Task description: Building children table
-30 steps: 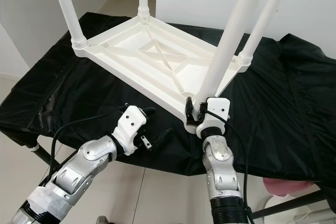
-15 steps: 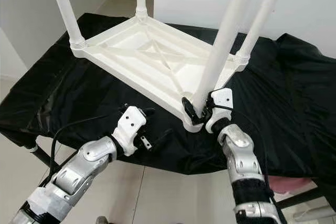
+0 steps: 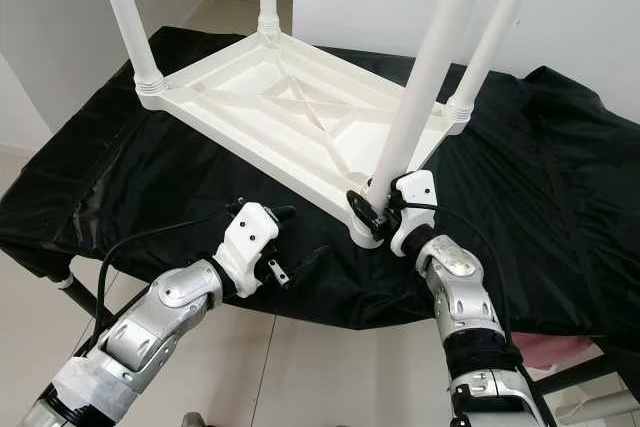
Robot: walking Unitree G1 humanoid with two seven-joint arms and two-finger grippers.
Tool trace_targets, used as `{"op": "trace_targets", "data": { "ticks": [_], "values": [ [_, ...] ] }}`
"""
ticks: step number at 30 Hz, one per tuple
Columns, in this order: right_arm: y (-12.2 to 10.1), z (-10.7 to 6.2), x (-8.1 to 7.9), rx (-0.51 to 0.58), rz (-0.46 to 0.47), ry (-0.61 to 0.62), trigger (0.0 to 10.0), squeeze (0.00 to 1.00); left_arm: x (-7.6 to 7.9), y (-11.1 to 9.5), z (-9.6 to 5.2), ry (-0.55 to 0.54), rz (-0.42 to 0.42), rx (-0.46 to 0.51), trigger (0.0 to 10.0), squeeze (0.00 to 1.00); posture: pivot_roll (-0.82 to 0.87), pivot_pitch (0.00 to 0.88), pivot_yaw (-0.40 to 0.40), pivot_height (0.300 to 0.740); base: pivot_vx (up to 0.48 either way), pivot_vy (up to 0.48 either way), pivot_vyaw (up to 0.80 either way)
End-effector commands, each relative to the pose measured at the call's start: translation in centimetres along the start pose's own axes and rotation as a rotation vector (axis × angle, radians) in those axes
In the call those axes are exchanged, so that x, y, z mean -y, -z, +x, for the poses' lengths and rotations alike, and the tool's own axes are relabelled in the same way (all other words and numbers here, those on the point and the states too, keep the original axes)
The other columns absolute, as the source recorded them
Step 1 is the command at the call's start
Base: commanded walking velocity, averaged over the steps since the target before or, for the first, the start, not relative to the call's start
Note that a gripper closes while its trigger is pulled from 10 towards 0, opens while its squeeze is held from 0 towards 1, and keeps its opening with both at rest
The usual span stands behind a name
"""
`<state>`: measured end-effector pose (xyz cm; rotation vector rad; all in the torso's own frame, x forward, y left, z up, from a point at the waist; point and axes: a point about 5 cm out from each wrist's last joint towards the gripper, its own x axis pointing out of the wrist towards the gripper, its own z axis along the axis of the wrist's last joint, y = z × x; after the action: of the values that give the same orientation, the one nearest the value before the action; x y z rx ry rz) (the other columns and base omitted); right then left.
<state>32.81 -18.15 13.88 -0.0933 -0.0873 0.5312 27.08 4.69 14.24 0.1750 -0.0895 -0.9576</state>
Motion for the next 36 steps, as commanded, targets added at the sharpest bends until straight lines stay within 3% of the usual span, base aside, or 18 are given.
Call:
{"op": "trace_targets", "data": {
  "ticks": [1, 10, 14, 24, 26, 32, 33, 36],
  "values": [
    [0.4, -0.3, 0.5, -0.031, -0.005, 0.001, 10.0, 0.0, 0.5, 0.0, 0.0, 0.099, 0.009, -0.004, 10.0, 0.0, 0.01, 0.073, -0.044, 0.74, 0.0, 0.0, 0.0],
    [0.0, -0.7, 0.8, -0.02, 0.013, 0.09, 10.0, 0.0, 0.8, 0.0, 0.1, 0.115, 0.01, -0.004, 10.0, 0.0, 0.0, 0.063, -0.04, 0.74, 0.0, 0.0, 0.0],
    [0.4, -0.8, 0.9, -0.068, -0.025, 0.183, 10.0, 0.0, 1.0, 0.2, 0.1, 0.123, 0.008, -0.005, 10.0, 0.0, 0.0, 0.059, -0.042, 0.74, 0.0, 0.0, 0.0],
    [0.5, -1.6, 0.7, -0.065, 0.054, 0.437, 10.0, 0.0, 1.5, 0.3, 0.1, 0.132, 0.002, -0.005, 10.0, 0.0, 0.0, 0.058, -0.054, 0.74, 0.0, 0.0, 0.0],
    [0.6, -1.9, -0.2, -0.052, 0.082, 0.564, 10.0, 0.0, 1.7, 0.4, 0.1, 0.137, -0.001, -0.007, 10.0, 0.0, -0.01, 0.056, -0.058, 0.74, 0.0, 0.0, 0.0],
    [0.6, -2.0, -1.5, -0.028, 0.104, 0.699, 10.0, 0.0, 1.9, 0.4, 0.2, 0.141, -0.004, -0.007, 10.0, 0.0, -0.01, 0.061, -0.063, 0.74, 0.0, 0.0, 0.0],
    [0.5, -2.0, -2.7, -0.02, 0.129, 0.789, 10.0, 0.0, 1.9, 0.4, 0.2, 0.142, -0.008, -0.005, 10.0, 0.0, -0.01, 0.069, -0.067, 0.74, 0.0, 0.0, 0.0],
    [0.3, -1.8, -3.8, -0.018, 0.139, 0.795, 10.0, 0.0, 2.1, 0.4, 0.2, 0.145, -0.013, -0.004, 10.0, 0.0, -0.02, 0.068, -0.066, 0.74, 0.0, 0.0, 0.0]
  ]
}}
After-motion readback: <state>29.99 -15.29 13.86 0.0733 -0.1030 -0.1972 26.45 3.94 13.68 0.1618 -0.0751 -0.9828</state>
